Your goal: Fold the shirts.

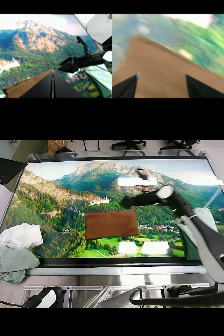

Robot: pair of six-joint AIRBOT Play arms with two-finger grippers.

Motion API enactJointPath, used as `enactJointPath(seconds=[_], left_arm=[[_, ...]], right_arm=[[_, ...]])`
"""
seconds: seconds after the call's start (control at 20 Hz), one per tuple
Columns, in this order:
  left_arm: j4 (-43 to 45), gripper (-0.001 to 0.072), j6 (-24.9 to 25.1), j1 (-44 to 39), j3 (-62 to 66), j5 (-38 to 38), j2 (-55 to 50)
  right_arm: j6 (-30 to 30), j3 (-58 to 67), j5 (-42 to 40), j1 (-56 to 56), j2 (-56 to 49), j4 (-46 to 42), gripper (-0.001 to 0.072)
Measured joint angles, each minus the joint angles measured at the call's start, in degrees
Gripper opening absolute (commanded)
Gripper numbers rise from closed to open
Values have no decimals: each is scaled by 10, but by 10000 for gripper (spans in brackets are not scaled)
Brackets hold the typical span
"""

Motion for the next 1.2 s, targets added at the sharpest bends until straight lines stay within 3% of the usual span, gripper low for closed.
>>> enactJointPath(seconds=[0.2,0.6,0.65,0.7,0.75,0.8,0.95,1.2], left_arm=[[0,16,0,0,1,-2,1],[0,16,2,0,1,-5,1],[0,16,2,0,1,-5,1],[0,16,2,0,1,-5,1],[0,16,2,0,1,-5,1],[0,16,2,0,1,-5,1],[1,16,2,0,2,-5,1],[3,16,0,0,1,-6,-4]], right_arm=[[47,-18,118,-85,-40,-36,692],[1,-33,143,-68,-144,69,688],[-9,-33,143,-62,-154,89,563],[-18,-33,142,-56,-162,102,264],[-32,-34,138,-50,-170,110,68],[-47,-34,138,-46,-174,124,20],[-84,-26,149,-43,-161,181,19],[-89,-5,156,-90,-84,230,18]])
